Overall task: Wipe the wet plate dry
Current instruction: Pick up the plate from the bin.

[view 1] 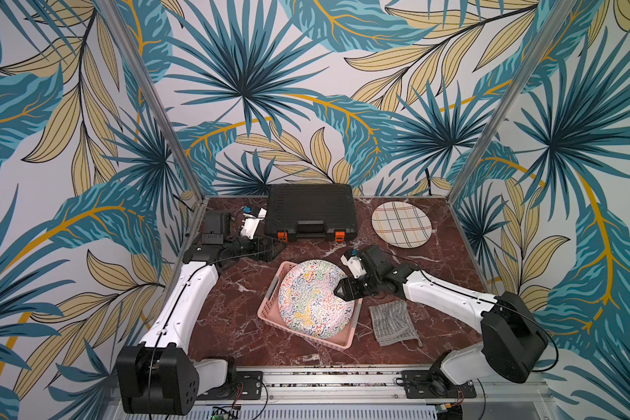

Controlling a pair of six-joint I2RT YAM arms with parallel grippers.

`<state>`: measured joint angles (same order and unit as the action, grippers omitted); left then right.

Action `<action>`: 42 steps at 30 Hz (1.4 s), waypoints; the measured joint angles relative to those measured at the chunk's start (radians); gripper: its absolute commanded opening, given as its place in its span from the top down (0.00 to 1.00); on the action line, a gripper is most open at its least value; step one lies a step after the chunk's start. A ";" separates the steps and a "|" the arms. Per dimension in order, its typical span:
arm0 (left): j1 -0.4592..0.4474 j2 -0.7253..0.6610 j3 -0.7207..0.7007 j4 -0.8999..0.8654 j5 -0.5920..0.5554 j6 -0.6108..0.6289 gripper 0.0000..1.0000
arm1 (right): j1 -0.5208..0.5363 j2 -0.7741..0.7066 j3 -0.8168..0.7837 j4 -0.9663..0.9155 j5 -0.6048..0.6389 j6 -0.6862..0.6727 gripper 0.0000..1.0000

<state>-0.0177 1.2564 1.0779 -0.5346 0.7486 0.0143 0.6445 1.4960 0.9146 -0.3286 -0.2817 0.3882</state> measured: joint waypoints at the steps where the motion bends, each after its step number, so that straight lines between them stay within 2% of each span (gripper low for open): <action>1: 0.000 0.000 0.000 0.000 0.000 -0.002 0.00 | 0.000 0.009 0.000 0.011 -0.002 0.003 0.46; 4: 0.000 0.000 0.000 0.006 0.000 -0.007 0.00 | 0.000 0.030 0.000 0.044 0.006 0.024 0.65; 6: 0.000 0.000 -0.001 0.012 0.000 -0.009 0.00 | 0.000 0.030 -0.001 0.066 0.011 0.029 0.82; 9: 0.000 -0.001 -0.010 0.023 0.001 -0.013 0.00 | 0.000 0.001 -0.001 0.123 -0.046 0.061 1.00; 11: 0.000 -0.001 -0.014 0.023 0.000 -0.015 0.00 | 0.008 -0.056 0.002 0.154 -0.071 0.071 1.00; 17: 0.000 -0.001 -0.015 0.025 0.000 -0.014 0.00 | -0.005 -0.183 0.002 0.108 0.018 0.053 1.00; 22: 0.000 -0.001 -0.015 0.025 0.004 -0.014 0.00 | -0.038 -0.311 0.002 0.039 0.024 0.057 1.00; 27: 0.000 0.001 -0.015 0.027 0.035 -0.015 0.00 | -0.148 -0.418 0.002 0.052 -0.045 0.094 1.00; 31: 0.000 0.016 -0.015 0.027 0.129 -0.014 0.00 | -0.200 -0.434 0.001 0.102 -0.130 0.146 1.00; 35: -0.005 0.047 -0.015 0.021 0.241 -0.014 0.00 | -0.229 -0.434 -0.005 0.167 -0.209 0.204 1.00; 39: -0.014 0.051 -0.015 0.021 0.271 -0.014 0.01 | -0.237 -0.434 -0.005 0.222 -0.271 0.246 1.00; 42: -0.020 0.051 -0.015 0.021 0.305 -0.022 0.07 | -0.237 -0.431 -0.005 0.258 -0.308 0.274 1.00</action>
<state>-0.0380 1.3075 1.0626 -0.5133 1.0538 -0.0078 0.4072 1.0645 0.9096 -0.0708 -0.5896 0.6621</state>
